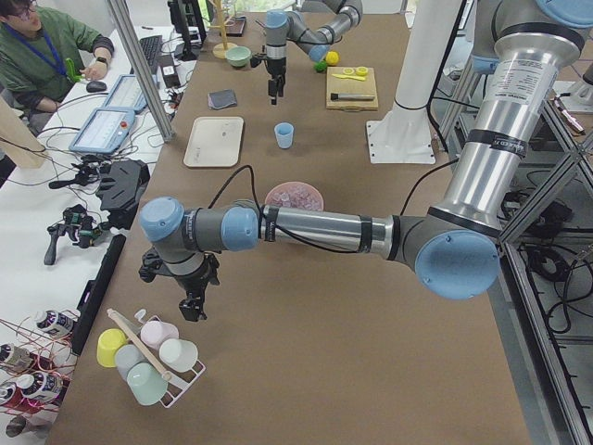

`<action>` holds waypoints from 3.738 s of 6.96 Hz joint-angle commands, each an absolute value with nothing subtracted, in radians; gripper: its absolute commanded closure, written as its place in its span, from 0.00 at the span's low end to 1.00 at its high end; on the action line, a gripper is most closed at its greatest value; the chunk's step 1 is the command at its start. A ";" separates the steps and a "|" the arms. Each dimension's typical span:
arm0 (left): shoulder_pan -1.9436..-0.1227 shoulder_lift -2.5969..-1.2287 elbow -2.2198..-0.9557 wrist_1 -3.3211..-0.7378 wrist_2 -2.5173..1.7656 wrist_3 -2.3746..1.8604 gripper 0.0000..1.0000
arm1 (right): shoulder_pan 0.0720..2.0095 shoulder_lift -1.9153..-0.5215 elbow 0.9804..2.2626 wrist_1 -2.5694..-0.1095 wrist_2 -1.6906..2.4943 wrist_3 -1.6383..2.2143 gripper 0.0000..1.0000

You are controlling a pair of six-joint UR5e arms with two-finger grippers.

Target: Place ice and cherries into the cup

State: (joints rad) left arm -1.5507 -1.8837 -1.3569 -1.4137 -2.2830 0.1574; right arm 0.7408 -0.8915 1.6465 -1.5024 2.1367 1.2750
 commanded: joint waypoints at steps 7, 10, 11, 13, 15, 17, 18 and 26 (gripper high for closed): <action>-1.551 -1.870 -1.353 -1.411 -2.286 0.164 0.02 | 1.231 -1.291 1.833 -1.945 2.138 0.162 0.00; -1.551 -1.870 -1.356 -1.410 -2.286 0.163 0.02 | 1.473 -1.383 1.717 -1.936 2.231 -0.132 0.00; -1.551 -1.870 -1.356 -1.410 -2.286 0.163 0.02 | 1.524 -1.426 1.700 -1.933 2.233 -0.181 0.00; -1.551 -1.870 -1.356 -1.411 -2.286 0.156 0.02 | 1.610 -1.445 1.637 -1.933 2.229 -0.209 0.00; -1.552 -1.870 -1.356 -1.411 -2.284 0.152 0.02 | 1.628 -1.453 1.623 -1.933 2.141 -0.216 0.00; -1.555 -1.870 -1.356 -1.411 -2.283 0.153 0.02 | 1.628 -1.476 1.626 -1.931 2.128 -0.210 0.00; -1.555 -1.870 -1.356 -1.410 -2.283 0.152 0.02 | 1.628 -1.476 1.628 -1.922 2.135 -0.198 0.00; -1.563 -1.870 -1.358 -1.414 -2.286 0.152 0.02 | 1.631 -1.522 1.621 -1.807 2.200 -0.216 0.00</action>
